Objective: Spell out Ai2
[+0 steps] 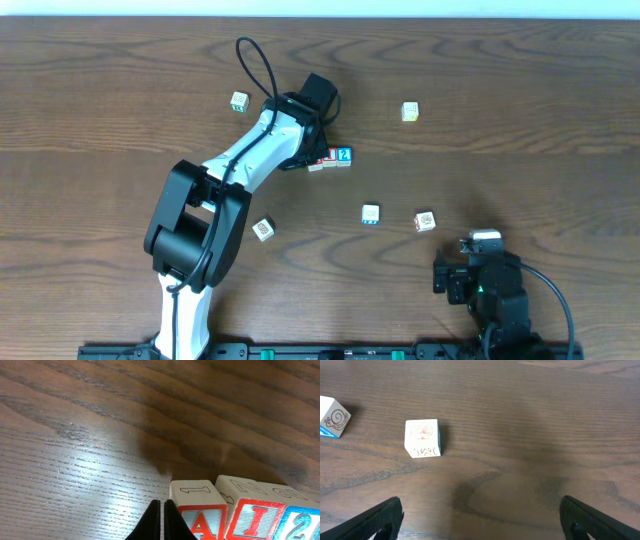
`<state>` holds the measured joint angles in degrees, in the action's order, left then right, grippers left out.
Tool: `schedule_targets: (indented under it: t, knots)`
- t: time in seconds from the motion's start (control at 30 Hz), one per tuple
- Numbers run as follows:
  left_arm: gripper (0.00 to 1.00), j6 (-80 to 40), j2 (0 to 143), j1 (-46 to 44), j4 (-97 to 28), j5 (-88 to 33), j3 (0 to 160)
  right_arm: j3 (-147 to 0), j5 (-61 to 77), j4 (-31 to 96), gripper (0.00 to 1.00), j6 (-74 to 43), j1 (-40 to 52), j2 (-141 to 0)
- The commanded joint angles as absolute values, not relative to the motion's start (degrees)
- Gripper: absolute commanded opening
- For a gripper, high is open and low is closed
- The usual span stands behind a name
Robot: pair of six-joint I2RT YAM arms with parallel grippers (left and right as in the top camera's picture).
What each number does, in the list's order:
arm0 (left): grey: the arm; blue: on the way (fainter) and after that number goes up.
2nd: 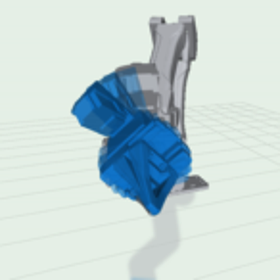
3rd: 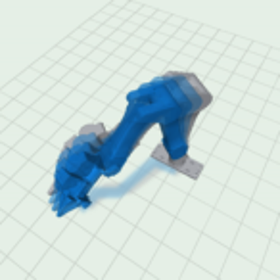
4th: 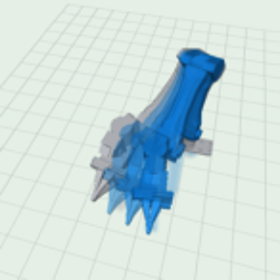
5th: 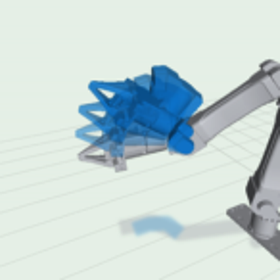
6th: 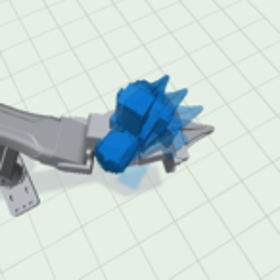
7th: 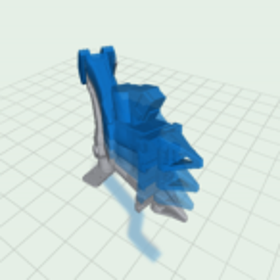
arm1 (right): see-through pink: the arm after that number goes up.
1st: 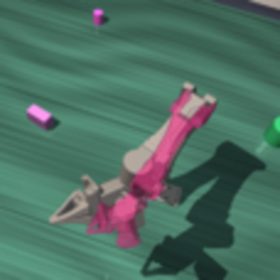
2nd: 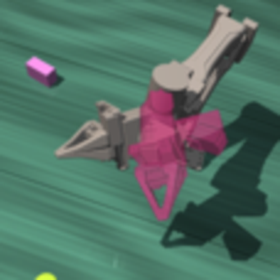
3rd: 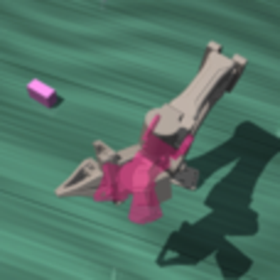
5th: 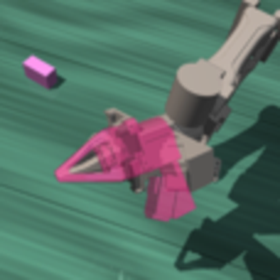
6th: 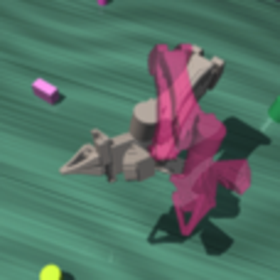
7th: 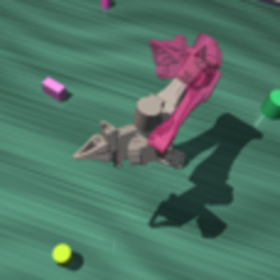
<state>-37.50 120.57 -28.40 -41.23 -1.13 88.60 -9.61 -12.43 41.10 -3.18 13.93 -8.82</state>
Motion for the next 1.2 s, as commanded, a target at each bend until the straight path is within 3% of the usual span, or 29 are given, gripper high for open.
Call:
schedule_targets:
  t: [0.0, 0.3, 0.6, 0.63, 0.67, 0.7, 0.73, 1.17]
  knots:
    - [0.06, -37.3, 121.6, -28.5, -41.0, -0.6, 88.2, -9.5, -12.6, 41.2, 0.99, -2.5, 13.6, -8.5]
    - [0.06, -37.3, 121.6, -28.4, -40.4, 0.1, 88.2, -9.5, -12.6, 41.2, 0.99, -2.5, 13.6, -8.5]
    - [0.06, -35.1, 116.7, -22.2, -47.0, 11.7, 93.5, -9.5, -12.6, 41.2, 0.99, -2.5, 13.6, -8.5]
    - [0.08, -33.0, 115.0, -21.4, -47.2, 11.0, 95.0, -9.5, -12.6, 41.2, 0.99, -2.5, 13.6, -8.5]
    - [0.33, -30.5, 112.4, -20.5, -47.7, 9.5, 97.2, -9.5, -12.6, 41.2, 0.99, -2.5, 13.6, -8.5]
    - [0.73, -29.3, 110.2, -19.9, -48.2, 8.2, 99.2, -9.5, -12.6, 41.2, 0.99, -2.5, 13.6, -8.5]
    - [0.95, -28.7, 107.6, -19.4, -49.2, 7.2, 101.4, -9.5, -12.6, 41.2, 0.99, -2.5, 13.6, -8.5]
    - [0.95, -22.3, 81.4, -18.3, -54.7, 16.1, 107.0, -9.5, -12.6, 41.2, 0.99, -2.5, 13.6, -8.5]
